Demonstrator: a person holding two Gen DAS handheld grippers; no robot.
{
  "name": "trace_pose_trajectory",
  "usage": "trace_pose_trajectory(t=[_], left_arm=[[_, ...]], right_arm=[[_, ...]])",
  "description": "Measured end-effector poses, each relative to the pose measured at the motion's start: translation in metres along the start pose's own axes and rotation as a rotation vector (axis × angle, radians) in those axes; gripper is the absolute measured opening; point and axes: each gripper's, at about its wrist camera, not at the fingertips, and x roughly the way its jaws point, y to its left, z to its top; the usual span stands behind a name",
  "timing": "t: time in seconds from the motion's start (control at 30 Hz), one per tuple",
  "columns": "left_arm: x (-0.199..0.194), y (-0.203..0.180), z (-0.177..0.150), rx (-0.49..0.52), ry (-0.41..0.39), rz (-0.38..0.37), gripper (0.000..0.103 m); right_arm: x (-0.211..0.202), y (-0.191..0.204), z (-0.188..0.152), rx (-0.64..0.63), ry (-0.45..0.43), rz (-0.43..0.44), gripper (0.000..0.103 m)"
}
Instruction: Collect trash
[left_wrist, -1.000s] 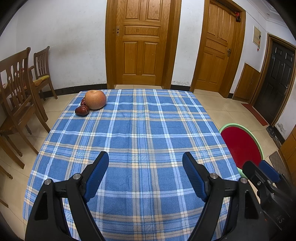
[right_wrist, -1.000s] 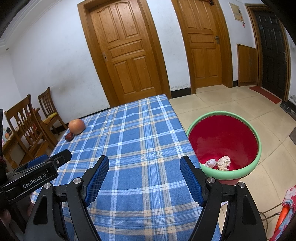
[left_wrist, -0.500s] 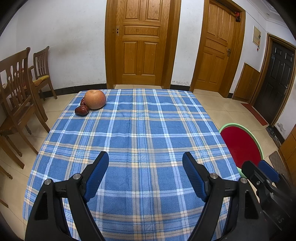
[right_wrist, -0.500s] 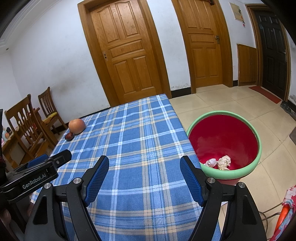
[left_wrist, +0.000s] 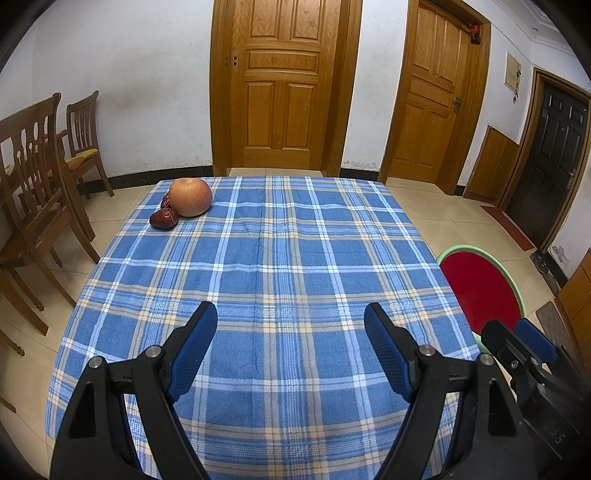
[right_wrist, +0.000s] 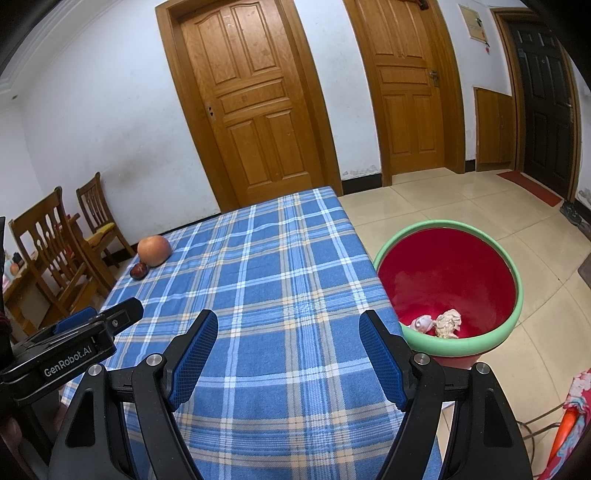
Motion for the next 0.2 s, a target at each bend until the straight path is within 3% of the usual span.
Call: trace_pose_trajectory(t=[0.2], left_arm=[[0.0004,-0.0018,-0.0005,0.0,0.003,0.002,0.081]], right_arm=[[0.0002,0.0,0.0,0.001,0.002,-0.001,0.08]])
